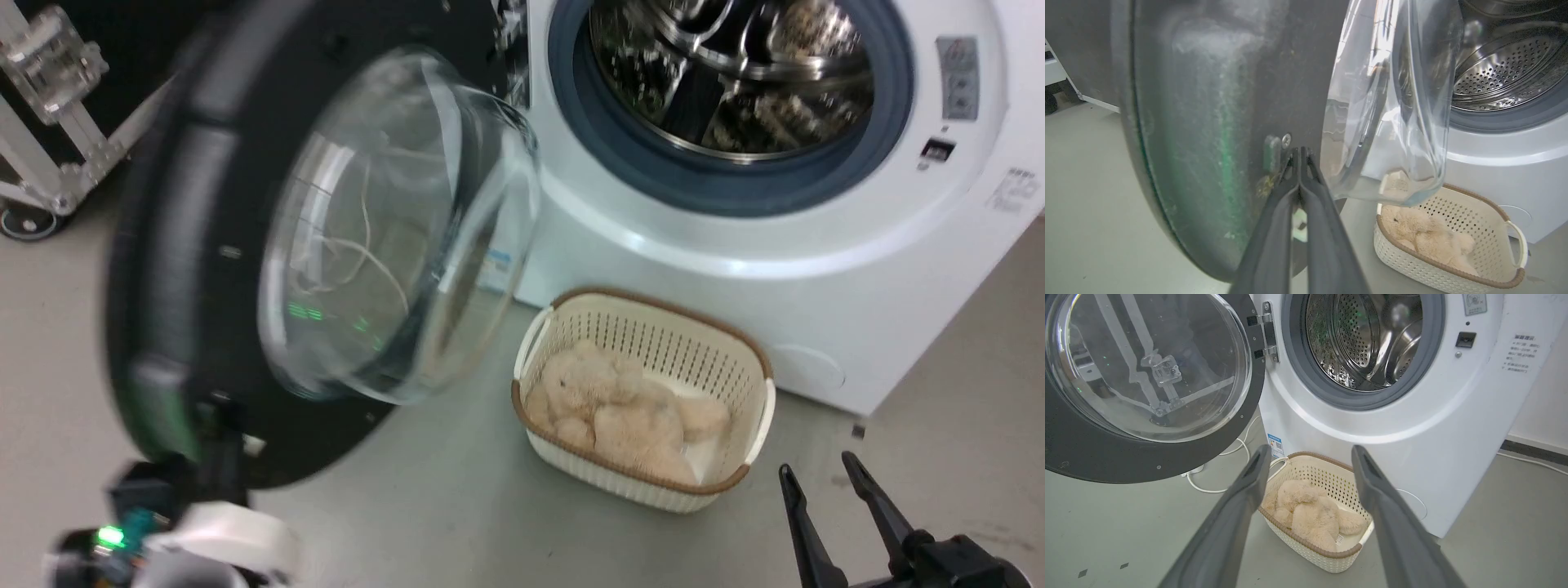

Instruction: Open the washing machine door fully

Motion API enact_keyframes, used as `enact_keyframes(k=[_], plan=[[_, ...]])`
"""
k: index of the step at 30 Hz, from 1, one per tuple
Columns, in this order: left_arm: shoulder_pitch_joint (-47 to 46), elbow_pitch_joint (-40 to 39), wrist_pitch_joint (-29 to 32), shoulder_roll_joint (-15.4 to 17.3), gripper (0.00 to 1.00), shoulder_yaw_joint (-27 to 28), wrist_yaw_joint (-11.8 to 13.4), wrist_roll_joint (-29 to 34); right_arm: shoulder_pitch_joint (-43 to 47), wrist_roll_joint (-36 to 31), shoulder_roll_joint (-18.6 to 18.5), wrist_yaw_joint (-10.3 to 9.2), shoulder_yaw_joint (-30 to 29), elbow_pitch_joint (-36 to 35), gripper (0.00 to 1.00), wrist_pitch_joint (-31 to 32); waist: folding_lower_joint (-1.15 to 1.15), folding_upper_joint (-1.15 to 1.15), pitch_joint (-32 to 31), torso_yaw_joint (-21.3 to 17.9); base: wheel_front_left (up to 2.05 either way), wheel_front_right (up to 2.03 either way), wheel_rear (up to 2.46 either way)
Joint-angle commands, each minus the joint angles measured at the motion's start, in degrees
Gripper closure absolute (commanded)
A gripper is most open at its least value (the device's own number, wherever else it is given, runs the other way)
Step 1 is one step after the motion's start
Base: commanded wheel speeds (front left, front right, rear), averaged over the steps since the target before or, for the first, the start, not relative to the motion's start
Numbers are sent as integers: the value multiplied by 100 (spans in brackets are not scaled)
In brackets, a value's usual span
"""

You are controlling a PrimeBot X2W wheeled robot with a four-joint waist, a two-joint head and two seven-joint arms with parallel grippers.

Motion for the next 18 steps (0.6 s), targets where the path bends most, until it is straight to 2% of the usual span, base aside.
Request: enact_keyframes(k=[1, 11, 18], plan=[[-116, 26, 18, 69, 100, 76, -1, -40, -81, -43, 15, -4, 2, -33, 0, -25, 0, 0, 156, -12, 0, 0, 0], [-1005, 1044, 264, 1101, 100, 993, -311, -555, -343, -294, 15, -4, -37, -132, 0, 6, 0, 0, 750, -253, 0, 0, 0], [-1621, 2049, 77, 1576, 100, 1265, -554, -726, -461, -329, 15, -4, -47, -133, 0, 17, 0, 0, 912, -421, 0, 0, 0]])
